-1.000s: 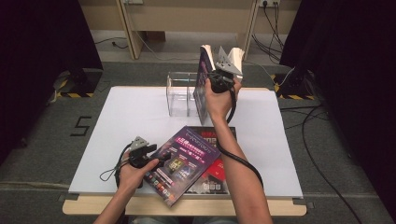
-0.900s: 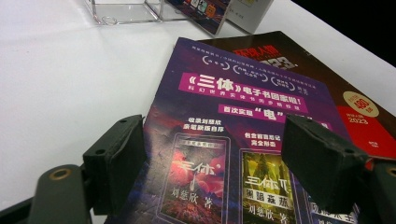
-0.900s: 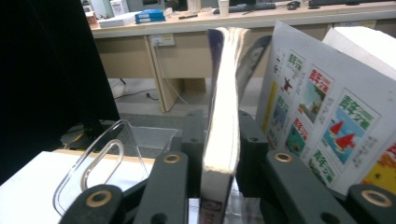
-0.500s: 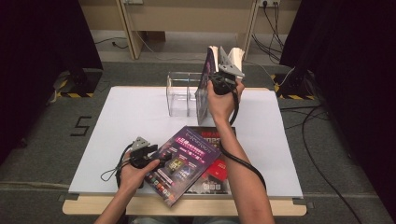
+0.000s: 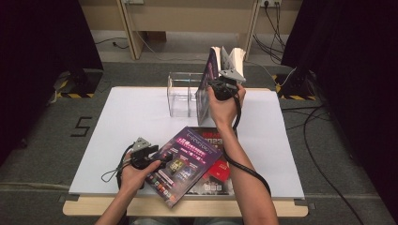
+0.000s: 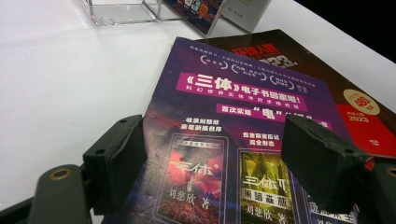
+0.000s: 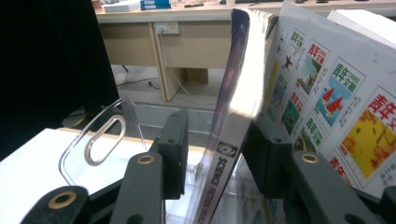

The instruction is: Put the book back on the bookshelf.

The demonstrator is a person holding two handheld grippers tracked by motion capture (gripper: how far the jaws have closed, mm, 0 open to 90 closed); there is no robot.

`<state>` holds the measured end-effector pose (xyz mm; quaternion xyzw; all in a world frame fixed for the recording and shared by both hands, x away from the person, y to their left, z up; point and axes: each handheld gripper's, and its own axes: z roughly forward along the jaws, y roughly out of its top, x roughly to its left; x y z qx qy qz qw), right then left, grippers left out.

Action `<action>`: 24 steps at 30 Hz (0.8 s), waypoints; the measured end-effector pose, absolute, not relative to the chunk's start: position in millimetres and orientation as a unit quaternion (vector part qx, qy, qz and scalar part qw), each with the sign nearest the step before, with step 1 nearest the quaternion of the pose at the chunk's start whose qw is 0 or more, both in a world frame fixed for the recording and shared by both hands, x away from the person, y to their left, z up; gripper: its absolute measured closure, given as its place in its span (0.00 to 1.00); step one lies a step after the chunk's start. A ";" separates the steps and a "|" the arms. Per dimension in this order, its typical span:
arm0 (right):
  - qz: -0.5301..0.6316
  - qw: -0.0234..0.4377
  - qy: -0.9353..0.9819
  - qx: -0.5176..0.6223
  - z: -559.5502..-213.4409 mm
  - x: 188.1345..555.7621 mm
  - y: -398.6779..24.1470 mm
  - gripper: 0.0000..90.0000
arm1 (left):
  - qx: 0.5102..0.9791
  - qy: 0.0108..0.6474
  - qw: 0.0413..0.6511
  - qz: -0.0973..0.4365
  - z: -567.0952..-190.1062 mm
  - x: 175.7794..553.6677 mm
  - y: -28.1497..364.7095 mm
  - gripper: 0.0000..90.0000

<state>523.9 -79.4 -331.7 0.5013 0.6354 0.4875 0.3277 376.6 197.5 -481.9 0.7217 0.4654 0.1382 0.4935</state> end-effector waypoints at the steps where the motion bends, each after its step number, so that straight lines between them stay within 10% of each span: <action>1: 0.487 0.326 0.637 0.501 -332.0 522.7 -80.1 0.67 | 0.722 0.466 0.493 0.138 -481.9 376.6 197.5 0.23; 24: 0.475 0.318 0.650 0.500 -342.2 507.1 -92.7 0.64 | 0.723 0.465 0.493 0.136 -483.6 376.2 195.3 0.23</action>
